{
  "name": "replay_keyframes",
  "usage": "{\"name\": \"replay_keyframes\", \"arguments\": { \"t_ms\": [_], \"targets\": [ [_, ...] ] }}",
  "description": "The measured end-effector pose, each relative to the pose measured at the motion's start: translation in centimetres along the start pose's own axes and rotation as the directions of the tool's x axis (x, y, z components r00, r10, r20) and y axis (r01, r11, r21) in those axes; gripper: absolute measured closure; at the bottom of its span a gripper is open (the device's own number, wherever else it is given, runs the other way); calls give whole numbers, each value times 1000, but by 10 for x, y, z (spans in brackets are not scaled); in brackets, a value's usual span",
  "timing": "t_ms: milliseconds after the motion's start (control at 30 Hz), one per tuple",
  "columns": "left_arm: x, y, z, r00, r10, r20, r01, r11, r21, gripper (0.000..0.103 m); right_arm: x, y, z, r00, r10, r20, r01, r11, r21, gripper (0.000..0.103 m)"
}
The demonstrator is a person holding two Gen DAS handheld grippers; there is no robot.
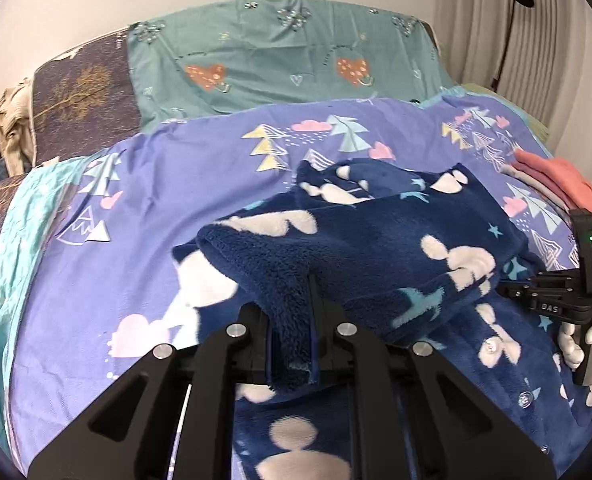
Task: Fold small clothes
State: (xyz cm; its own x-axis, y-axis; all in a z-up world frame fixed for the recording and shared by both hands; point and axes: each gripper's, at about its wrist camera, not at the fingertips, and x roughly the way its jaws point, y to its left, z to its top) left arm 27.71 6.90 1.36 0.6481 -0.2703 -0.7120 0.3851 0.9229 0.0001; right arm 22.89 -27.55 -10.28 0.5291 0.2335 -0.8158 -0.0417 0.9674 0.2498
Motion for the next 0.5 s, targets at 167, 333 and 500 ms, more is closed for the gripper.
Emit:
{"name": "replay_keyframes", "arguments": {
  "t_ms": [167,333,500],
  "targets": [
    [23,12,-18,998,10,-59,-13,999,-39,85,-3,-3,-1,1000,9,4,-9,1000,19,100],
    [32,13,-30,995,71,-73,-75,996,-50,75,-20,3,-1,997,60,38,-61,998,3,99],
    [15,9,-19,999,25,30,-23,996,-92,74,-21,12,12,994,87,61,-88,996,8,99]
  ]
}}
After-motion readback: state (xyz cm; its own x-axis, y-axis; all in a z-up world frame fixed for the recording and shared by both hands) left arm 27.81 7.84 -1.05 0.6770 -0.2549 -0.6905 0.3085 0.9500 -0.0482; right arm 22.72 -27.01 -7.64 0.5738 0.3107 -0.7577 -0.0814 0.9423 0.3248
